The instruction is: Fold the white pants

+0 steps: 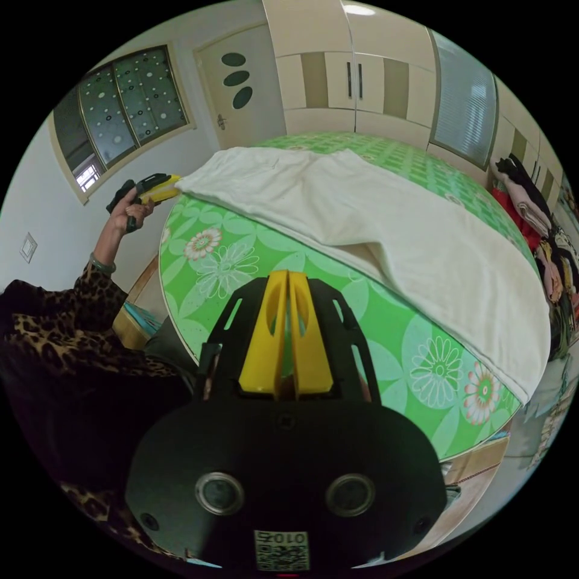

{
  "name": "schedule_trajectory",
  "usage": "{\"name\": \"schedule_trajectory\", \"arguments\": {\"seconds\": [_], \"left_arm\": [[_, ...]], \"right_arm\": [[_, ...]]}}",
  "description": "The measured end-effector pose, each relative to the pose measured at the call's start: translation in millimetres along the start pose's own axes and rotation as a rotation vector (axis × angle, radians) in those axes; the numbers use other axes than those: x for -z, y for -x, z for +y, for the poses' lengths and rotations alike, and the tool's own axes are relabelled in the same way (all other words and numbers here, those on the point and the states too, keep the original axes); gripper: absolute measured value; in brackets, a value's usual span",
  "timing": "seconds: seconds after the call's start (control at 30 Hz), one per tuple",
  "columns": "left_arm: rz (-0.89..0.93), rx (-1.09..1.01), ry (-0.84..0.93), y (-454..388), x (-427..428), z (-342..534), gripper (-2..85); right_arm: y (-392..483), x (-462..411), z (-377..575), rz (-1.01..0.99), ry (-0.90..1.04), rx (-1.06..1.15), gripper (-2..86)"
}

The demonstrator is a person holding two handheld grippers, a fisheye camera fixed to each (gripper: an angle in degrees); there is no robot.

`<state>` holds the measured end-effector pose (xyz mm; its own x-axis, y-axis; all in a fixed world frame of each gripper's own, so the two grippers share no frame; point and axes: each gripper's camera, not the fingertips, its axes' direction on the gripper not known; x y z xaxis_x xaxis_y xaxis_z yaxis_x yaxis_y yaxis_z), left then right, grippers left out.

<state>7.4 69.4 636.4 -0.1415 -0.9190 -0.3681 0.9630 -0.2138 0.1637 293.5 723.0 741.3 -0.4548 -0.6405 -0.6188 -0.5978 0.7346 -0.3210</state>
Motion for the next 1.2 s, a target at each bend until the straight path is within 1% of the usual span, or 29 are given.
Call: {"name": "schedule_trajectory", "arguments": {"seconds": [0.07, 0.23, 0.33, 0.37, 0.4, 0.43, 0.47, 0.57, 0.63, 0.67, 0.7, 0.73, 0.8, 0.87, 0.93, 0.97, 1.0, 1.1, 1.13, 1.2], "left_arm": [[-0.014, -0.004, -0.011, -6, 2, 3, 6.7], [-0.079, -0.107, -0.035, -41, 6, 9, 5.0], [-0.139, -0.204, -0.037, -68, 5, 10, 3.9], [-0.158, -0.291, -0.06, -88, 8, 13, 3.5], [-0.224, -0.354, -0.099, -105, 12, 15, 3.2], [-0.254, -0.363, -0.123, -109, 14, 15, 3.1], [-0.295, -0.35, -0.149, -107, 13, 11, 2.8], [-0.252, -0.205, -0.056, -61, -5, -5, 2.5], [-0.255, -0.203, -0.049, -50, -10, -2, 2.4], [-0.225, -0.186, -0.046, -49, -11, 1, 2.3], [-0.16, -0.217, -0.051, -56, -9, 5, 2.3], [-0.141, -0.244, -0.051, -63, -7, 7, 2.3], [-0.182, -0.314, -0.06, -92, -4, 8, 2.3], [-0.222, -0.316, -0.037, -97, -8, 6, 2.4], [-0.325, -0.299, -0.039, -91, -12, 7, 2.4], [-0.389, -0.295, -0.01, -82, -18, 9, 2.5], [-0.38, -0.272, 0.015, -71, -22, 11, 2.4], [-0.266, -0.221, -0.027, -56, -1, 15, 1.8], [-0.28, -0.203, -0.054, -55, 6, 17, 1.7], [-0.361, -0.074, -0.219, -44, 36, 33, 1.7]], "right_arm": [[4, -1, 0, 0.005, -0.002, 0.002, 2.2], [11, -1, 0, 0.003, -0.002, 0.0, 2.1], [16, -2, 0, 0.003, -0.003, 0.0, 2.1], [18, -2, 0, 0.002, -0.003, 0.0, 2.1], [19, -2, 0, 0.001, -0.003, -0.001, 2.1], [20, -2, -1, 0.001, -0.003, -0.001, 2.2], [22, -3, -1, -0.001, -0.003, -0.002, 2.2], [28, -3, -1, 0.008, -0.005, 0.003, 2.1], [32, -3, -1, 0.014, -0.005, 0.006, 2.1], [33, -3, -2, 0.01, -0.005, 0.004, 2.1], [33, -3, -2, 0.006, -0.005, 0.002, 2.1], [34, -4, -3, -0.001, -0.004, -0.001, 2.1], [35, -4, -3, -0.004, -0.004, -0.002, 2.2], [41, -4, -3, 0.011, -0.007, 0.003, 2.2], [47, -4, -3, 0.03, -0.01, 0.011, 2.3], [50, -5, -3, 0.04, -0.011, 0.015, 2.2], [51, -5, -3, 0.042, -0.012, 0.016, 2.2], [51, -5, -4, 0.028, -0.011, 0.009, 2.2], [52, -5, -4, 0.025, -0.012, 0.005, 2.3], [53, -4, -4, 0.046, -0.018, -0.012, 2.3]]}}
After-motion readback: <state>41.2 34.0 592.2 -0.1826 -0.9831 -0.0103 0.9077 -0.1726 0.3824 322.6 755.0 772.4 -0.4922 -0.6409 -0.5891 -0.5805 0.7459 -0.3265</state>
